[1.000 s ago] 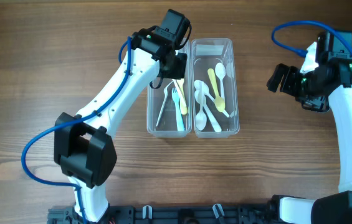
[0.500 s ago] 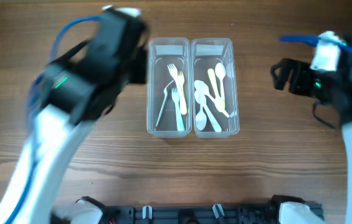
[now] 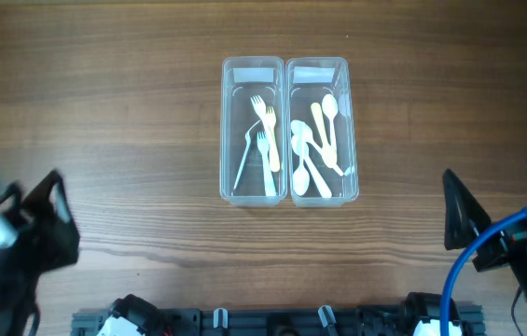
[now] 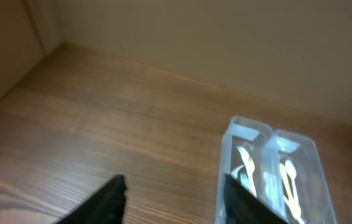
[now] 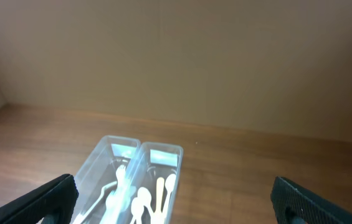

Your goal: Pack container

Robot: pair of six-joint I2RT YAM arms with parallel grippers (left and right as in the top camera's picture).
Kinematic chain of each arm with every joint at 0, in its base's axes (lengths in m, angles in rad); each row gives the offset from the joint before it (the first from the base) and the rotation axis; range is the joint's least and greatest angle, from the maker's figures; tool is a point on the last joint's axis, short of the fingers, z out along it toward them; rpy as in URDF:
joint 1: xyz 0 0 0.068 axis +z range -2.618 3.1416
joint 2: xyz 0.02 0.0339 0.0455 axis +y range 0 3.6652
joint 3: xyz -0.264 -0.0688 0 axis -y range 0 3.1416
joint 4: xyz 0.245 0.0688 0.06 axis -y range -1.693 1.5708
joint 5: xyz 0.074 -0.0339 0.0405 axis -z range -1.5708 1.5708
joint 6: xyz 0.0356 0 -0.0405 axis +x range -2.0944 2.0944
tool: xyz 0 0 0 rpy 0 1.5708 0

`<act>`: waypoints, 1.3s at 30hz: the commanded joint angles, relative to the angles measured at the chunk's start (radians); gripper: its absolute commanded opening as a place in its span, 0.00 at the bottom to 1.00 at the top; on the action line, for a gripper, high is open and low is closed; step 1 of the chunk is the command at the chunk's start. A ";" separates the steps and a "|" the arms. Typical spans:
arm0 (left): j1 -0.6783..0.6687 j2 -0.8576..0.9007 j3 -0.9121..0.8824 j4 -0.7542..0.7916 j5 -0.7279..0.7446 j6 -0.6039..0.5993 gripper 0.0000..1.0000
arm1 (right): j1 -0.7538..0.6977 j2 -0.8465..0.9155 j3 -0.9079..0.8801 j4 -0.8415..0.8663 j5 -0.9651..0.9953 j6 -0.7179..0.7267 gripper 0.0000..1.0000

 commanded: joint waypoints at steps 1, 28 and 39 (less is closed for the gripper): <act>0.004 -0.014 -0.091 -0.002 -0.055 -0.029 1.00 | -0.004 0.011 -0.009 -0.022 -0.016 -0.018 1.00; 0.004 0.004 -0.136 -0.005 -0.048 -0.028 1.00 | -0.004 0.013 -0.011 -0.047 -0.016 -0.018 1.00; 0.004 0.004 -0.136 -0.005 -0.048 -0.028 1.00 | -0.004 0.005 -0.053 -0.037 -0.016 -0.020 1.00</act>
